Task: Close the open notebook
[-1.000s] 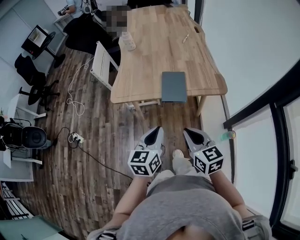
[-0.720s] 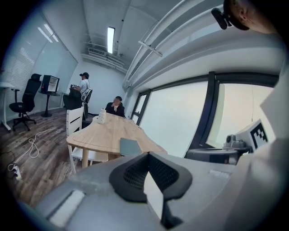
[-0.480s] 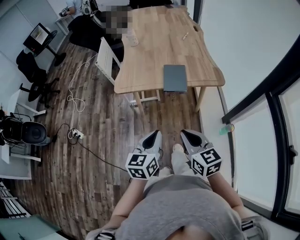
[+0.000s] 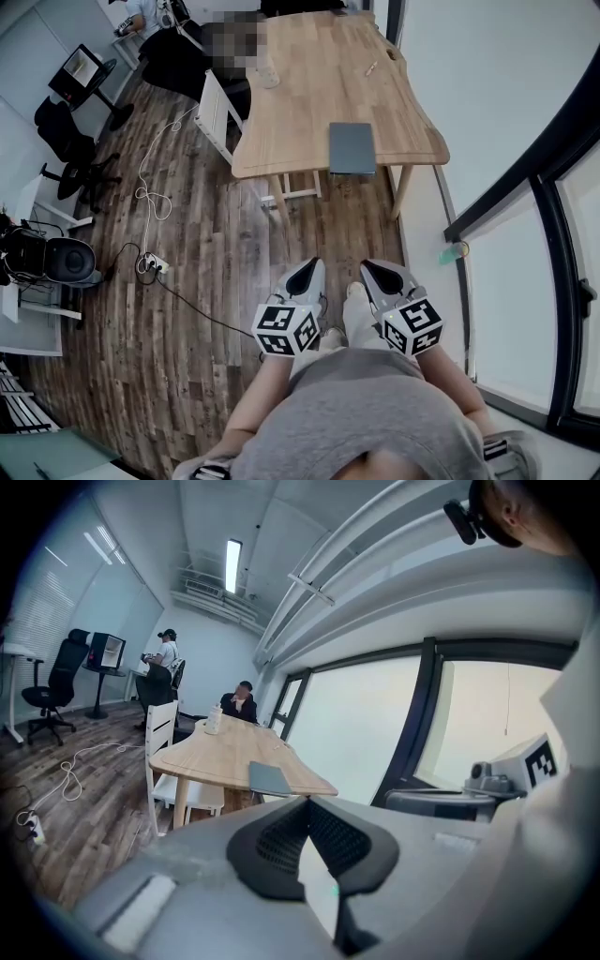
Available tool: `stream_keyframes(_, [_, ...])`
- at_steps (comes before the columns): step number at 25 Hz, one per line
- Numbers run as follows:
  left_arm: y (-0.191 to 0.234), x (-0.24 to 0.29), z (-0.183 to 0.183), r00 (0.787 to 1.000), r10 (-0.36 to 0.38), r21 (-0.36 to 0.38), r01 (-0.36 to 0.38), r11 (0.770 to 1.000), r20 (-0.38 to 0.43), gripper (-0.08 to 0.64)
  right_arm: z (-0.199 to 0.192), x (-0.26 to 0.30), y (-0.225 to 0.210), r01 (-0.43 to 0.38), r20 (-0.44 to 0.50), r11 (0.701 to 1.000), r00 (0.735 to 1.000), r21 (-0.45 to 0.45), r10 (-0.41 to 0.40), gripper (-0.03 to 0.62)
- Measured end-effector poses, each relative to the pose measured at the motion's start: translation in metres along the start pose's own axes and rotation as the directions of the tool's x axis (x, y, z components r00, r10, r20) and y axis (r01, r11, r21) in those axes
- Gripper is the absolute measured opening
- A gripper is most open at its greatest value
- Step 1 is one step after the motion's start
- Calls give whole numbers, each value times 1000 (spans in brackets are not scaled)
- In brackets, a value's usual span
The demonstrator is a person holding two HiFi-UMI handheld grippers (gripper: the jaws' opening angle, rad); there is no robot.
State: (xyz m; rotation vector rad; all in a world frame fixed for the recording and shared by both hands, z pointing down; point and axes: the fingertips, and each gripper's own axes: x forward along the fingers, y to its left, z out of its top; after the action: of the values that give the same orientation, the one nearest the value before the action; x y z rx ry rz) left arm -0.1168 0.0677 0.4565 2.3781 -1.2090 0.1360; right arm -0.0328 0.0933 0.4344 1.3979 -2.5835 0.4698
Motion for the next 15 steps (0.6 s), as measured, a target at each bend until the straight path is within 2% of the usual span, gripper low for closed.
stream_keyframes(15, [2,-20,-1,1000,14,8,-14,1000,15,2,-4,-3,11,-9,1,1000,1000,11,9,-2])
